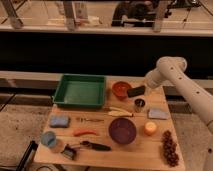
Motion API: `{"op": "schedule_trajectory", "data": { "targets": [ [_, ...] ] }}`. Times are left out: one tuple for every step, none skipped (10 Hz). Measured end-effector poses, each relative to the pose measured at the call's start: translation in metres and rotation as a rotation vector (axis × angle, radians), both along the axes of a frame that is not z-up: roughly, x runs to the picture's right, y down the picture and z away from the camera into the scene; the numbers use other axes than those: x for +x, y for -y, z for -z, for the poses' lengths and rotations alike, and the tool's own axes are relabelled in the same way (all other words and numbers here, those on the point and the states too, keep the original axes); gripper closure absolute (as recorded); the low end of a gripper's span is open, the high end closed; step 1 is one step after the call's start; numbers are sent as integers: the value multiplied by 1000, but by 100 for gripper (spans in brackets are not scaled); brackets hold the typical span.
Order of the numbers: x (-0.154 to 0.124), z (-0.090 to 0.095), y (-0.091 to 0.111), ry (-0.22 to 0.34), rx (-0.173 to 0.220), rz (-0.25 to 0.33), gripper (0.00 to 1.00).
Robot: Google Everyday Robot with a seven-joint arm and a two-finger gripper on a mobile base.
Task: Wipe red bowl with eraser
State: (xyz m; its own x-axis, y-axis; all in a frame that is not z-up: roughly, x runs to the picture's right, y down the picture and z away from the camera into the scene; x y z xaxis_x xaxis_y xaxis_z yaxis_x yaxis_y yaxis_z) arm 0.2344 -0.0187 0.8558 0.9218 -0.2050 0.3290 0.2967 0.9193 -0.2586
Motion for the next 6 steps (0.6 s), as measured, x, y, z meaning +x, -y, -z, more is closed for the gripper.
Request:
{"op": "schedule_trajectory", "data": {
  "targets": [
    [-8,-3,2,15,7,8,100],
    [-13,-5,3,25,17,13,100],
    [-20,-8,3,37,34,21,100],
    [-27,-10,2,47,48,29,100],
    [-36,-15,3,59,68,36,100],
    [-38,-17,4,62,78,38,100]
  ]
}}
